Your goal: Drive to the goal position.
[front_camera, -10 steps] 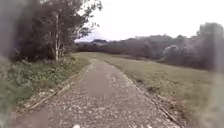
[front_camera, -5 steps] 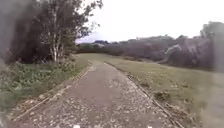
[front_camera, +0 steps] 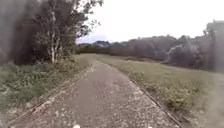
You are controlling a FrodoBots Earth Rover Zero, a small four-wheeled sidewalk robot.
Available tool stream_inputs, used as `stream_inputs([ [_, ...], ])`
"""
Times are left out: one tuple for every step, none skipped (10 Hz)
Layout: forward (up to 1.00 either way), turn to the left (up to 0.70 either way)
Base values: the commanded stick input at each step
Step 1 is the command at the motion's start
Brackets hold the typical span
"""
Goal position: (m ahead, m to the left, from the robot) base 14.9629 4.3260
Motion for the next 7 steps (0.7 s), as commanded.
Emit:
stream_inputs([
  [0.70,0.00],
  [0.70,0.00],
  [0.70,0.00],
  [0.70,0.00],
  [0.70,0.00],
  [0.70,0.00],
  [0.70,0.00],
])
